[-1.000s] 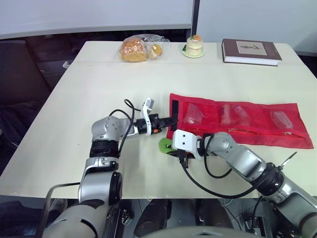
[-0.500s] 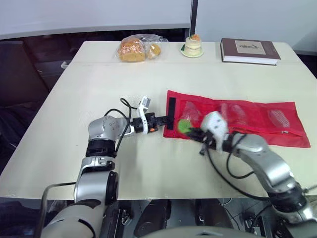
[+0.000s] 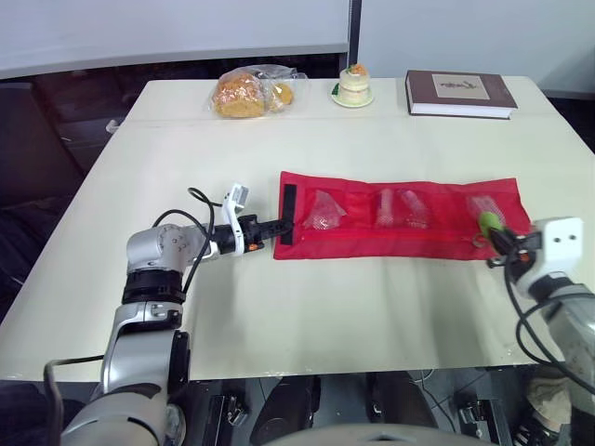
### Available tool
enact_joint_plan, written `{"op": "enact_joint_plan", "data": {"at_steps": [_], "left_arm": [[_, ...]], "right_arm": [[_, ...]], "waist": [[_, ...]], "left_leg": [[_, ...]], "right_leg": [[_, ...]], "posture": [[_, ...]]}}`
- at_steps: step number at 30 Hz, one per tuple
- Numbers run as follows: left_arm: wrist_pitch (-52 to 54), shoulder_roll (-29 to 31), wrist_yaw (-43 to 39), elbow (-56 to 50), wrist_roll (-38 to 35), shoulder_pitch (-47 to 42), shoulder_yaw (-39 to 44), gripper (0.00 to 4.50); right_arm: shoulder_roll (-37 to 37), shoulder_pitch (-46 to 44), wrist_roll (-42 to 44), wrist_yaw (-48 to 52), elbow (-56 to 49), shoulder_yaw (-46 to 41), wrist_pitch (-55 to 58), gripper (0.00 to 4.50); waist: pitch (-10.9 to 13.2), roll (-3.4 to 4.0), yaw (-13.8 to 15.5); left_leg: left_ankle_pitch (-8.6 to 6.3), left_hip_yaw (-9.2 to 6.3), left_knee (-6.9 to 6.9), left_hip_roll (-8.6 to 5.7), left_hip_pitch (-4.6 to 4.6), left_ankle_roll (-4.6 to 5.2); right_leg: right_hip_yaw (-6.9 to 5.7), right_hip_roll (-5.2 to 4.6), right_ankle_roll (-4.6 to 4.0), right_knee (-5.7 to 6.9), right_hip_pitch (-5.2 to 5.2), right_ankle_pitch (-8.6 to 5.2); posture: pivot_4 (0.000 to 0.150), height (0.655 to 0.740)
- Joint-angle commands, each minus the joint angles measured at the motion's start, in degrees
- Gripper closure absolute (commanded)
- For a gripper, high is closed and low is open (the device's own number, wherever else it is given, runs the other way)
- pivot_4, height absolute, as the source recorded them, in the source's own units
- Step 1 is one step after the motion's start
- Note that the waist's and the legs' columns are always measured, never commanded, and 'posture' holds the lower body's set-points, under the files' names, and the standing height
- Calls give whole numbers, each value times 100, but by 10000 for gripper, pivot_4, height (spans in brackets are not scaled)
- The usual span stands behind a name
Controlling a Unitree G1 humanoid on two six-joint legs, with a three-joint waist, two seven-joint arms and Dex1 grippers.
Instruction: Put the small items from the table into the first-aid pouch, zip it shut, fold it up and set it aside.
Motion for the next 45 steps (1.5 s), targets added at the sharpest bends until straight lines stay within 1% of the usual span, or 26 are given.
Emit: {"op": "enact_joint_plan", "data": {"at_steps": [1,8,12,14,15,20,21,22,23,24,25,27,28,29,30,31,33,34,37,41,45], "left_arm": [[-372,478,48,219,229,85,283,45000],[-677,721,82,371,452,137,201,45000],[-528,734,-132,-9,338,296,21,45000],[-410,723,-238,-217,231,367,-9,45000],[-374,714,-254,-271,203,384,0,45000],[-294,821,-230,-510,283,454,-78,45000],[-310,842,-232,-539,288,450,-63,41716],[-360,876,-245,-585,311,451,-64,38125],[-406,929,-302,-661,324,466,-83,34923],[-439,995,-380,-776,318,490,-93,30002],[-492,1078,-491,-888,310,516,-104,26387],[-633,1228,-671,-1063,310,552,-98,16169],[-776,1315,-765,-1143,345,573,-106,12423],[-988,1397,-864,-1236,405,603,-121,7843],[-1591,1450,-1034,-1391,540,652,-106,4129],[-2145,1457,-1313,-1673,554,703,-44,2021],[-2698,1395,-1682,-2142,408,725,58,2021],[-2800,1362,-1787,-2278,329,727,77,2021],[-3283,1338,-2104,-2943,504,555,-390,2021],[-3254,1245,-2401,-3463,329,136,-745,2021],[-3069,1237,-2603,-3947,149,-52,-1019,2021]], "right_arm": [[-137,157,-449,-684,357,-1026,-371,44314],[-305,208,-894,-1073,737,-1260,-810,44314],[-301,226,-802,-903,710,-1123,-850,44314],[-271,251,-662,-788,649,-1136,-853,36675],[-268,257,-627,-766,640,-1148,-855,33623],[-234,419,-105,-401,449,-1357,-693,8022],[-235,475,-6,-317,402,-1371,-685,2104],[-245,553,95,-223,334,-1372,-650,0],[-231,614,229,-150,259,-1388,-611,0],[-194,663,435,-80,165,-1425,-544,0],[-162,719,649,0,53,-1452,-448,0],[-139,857,1037,144,-155,-1473,-246,0],[-131,946,1216,210,-265,-1466,-130,0],[-120,1035,1396,252,-367,-1461,0,0],[-86,1145,1621,286,-485,-1441,173,0],[-9,1254,1885,271,-594,-1415,378,0],[119,1381,2284,187,-722,-1371,678,0],[152,1410,2413,132,-759,-1363,770,0],[523,1349,3027,-252,-784,-1305,1089,0],[895,1137,3545,-809,-662,-1238,1315,0],[1218,866,4378,-1580,-318,-1360,1530,0]], "waist": [[0,0,0],[-1,5,6],[-2,6,6],[-2,7,3],[-2,7,3],[-2,7,-2],[-2,7,-2],[-2,7,-1],[-2,7,1],[-2,7,-1],[-2,7,-2],[-2,7,0],[-2,7,5],[-2,7,9],[-2,7,11],[-2,7,13],[0,6,65],[-2,9,73],[-2,8,71],[-1,8,71],[0,11,12]], "left_leg": [[0,0,0,0,0,0],[0,28,-22,6,18,0],[0,28,-22,6,18,0],[0,29,-24,7,18,0],[0,30,-26,7,19,0],[0,34,-29,12,25,0],[0,35,-30,14,25,0],[0,36,-32,14,27,0],[0,38,-33,14,28,0],[0,38,-34,15,29,0],[0,39,-35,15,30,0],[0,42,-37,19,32,0],[0,43,-39,20,34,0],[0,43,-40,20,33,0],[0,42,-42,22,34,0],[0,42,-42,22,34,0],[0,33,-45,25,32,0],[0,33,-45,23,29,0],[-1,38,-47,19,36,3],[-1,35,-48,19,35,3],[-1,44,-59,26,45,3]], "right_leg": [[0,0,0,0,0,0],[23,2,0,-1,-1,0],[24,2,0,-1,-1,0],[27,2,0,-1,-1,0],[28,2,0,-1,-1,0],[32,3,0,-2,2,0],[33,2,0,-2,2,0],[34,2,0,-2,2,0],[35,2,0,-2,2,0],[36,2,0,-2,2,0],[37,2,0,-2,2,0],[41,-1,0,-3,2,0],[42,-2,0,-4,3,0],[41,-5,0,-4,3,0],[41,-8,-1,-6,4,0],[40,-8,-1,-7,5,0],[47,-19,-2,-16,11,-1],[46,-23,-6,-20,11,2],[48,-29,-6,-20,15,3],[40,-26,-6,-21,16,3],[34,-12,-6,-22,17,3]], "posture": [[1500,7289],[1500,7289],[1500,7289],[1500,7289],[1500,7289],[1500,7289],[1500,7289],[1500,7289],[1500,7289],[1500,7289],[1500,7289],[1500,7289],[1500,7289],[1500,7289],[1500,7289],[1500,7289],[1500,7289],[1500,7289],[1500,7289],[1500,7289],[1500,7289]]}}
